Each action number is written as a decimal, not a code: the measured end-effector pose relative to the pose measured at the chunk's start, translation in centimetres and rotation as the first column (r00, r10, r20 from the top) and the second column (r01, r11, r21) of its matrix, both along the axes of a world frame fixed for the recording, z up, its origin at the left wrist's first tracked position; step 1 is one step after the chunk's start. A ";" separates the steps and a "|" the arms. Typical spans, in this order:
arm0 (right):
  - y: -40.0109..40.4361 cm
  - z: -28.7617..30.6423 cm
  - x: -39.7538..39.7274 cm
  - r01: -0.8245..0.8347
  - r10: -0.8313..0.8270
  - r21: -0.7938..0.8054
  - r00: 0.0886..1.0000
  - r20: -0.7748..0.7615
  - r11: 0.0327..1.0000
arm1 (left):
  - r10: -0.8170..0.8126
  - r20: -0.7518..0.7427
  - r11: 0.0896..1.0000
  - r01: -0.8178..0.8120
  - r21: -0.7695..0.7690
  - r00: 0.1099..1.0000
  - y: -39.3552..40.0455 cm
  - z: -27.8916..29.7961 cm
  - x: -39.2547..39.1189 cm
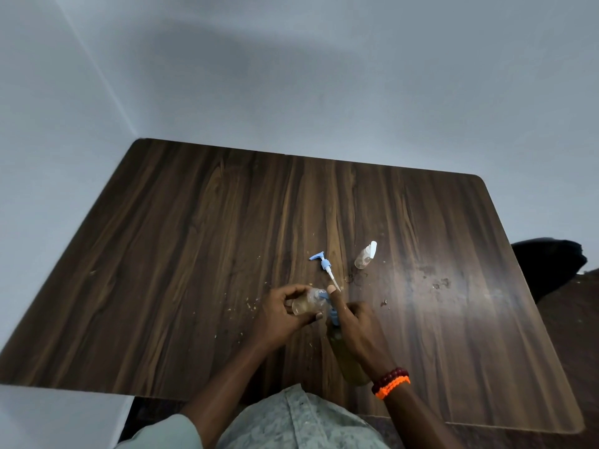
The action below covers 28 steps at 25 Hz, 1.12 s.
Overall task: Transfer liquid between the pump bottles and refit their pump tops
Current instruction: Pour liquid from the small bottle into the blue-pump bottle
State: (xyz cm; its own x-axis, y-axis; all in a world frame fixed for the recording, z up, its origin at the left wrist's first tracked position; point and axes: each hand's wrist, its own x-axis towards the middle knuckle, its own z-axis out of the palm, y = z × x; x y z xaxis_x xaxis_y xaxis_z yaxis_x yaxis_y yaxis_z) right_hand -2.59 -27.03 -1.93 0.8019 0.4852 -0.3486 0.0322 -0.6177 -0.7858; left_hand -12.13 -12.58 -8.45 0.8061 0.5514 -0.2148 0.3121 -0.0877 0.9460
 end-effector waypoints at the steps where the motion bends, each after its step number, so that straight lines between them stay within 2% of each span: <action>1: 0.0 -0.2 0.1 -0.007 0.007 -0.002 1.000 -0.002 1.000 | -0.005 -0.004 1.000 0.005 0.001 1.000 0.0 0.0 0.0; 14: -0.1 0.3 0.1 -0.058 0.058 -0.018 0.998 0.021 0.998 | -0.025 -0.037 1.000 0.024 -0.007 0.999 0.0 -0.6 0.0; 28: 0.0 -0.5 0.2 -0.006 0.006 -0.007 1.000 0.008 1.000 | -0.023 -0.011 1.000 0.023 -0.017 1.000 0.1 -0.3 0.2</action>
State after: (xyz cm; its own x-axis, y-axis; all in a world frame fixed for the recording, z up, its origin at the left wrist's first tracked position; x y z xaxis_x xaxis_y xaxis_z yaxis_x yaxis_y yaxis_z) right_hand -2.35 -27.06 -2.40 0.8018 0.4875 -0.3457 0.0422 -0.6232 -0.7809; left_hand -11.96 -12.52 -8.75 0.8159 0.5291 -0.2333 0.3208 -0.0786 0.9439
